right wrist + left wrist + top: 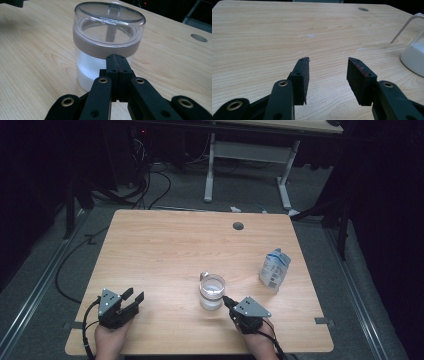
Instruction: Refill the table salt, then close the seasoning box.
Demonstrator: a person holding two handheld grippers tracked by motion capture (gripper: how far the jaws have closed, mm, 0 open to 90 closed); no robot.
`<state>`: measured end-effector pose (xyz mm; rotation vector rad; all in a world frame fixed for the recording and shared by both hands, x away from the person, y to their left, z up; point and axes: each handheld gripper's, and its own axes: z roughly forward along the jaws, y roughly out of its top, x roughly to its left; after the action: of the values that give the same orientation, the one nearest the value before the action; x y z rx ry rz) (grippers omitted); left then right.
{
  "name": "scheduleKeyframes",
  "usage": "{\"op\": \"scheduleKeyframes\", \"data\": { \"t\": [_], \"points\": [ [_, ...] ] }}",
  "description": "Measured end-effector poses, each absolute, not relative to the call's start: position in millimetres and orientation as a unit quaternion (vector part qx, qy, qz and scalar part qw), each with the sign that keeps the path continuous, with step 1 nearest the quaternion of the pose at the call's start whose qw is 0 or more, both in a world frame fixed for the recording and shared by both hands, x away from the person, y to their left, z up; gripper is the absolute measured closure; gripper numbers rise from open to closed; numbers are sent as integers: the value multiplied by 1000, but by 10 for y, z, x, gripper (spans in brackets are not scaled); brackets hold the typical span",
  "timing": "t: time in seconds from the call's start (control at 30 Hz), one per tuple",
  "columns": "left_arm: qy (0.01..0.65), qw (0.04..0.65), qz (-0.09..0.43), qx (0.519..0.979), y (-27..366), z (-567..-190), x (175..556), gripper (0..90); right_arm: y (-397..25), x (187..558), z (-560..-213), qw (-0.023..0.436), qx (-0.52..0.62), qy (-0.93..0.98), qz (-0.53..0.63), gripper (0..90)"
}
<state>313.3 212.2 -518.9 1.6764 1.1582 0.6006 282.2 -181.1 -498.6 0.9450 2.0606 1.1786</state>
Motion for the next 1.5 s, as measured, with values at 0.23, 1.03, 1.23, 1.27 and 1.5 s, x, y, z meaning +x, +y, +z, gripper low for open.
{"op": "scheduleKeyframes", "data": {
  "t": [0.23,1.03,1.23,1.27,1.5],
  "points": [
    [477,488,247,688,2128,-5186,3128,532,-1700,2821,-4991,282,344,776,448,900],
    [481,488,244,686,2159,-5193,3099,529,-1468,2834,-4995,274,315,785,457,894],
    [476,490,238,690,2135,-5199,3121,526,-1694,2831,-4971,282,343,772,455,857],
    [476,490,238,690,2135,-5199,3121,527,-1694,2831,-4971,282,343,772,455,857],
    [470,490,236,695,2131,-5208,3114,524,-2181,2980,-5027,293,405,741,448,660]
  ]
}}
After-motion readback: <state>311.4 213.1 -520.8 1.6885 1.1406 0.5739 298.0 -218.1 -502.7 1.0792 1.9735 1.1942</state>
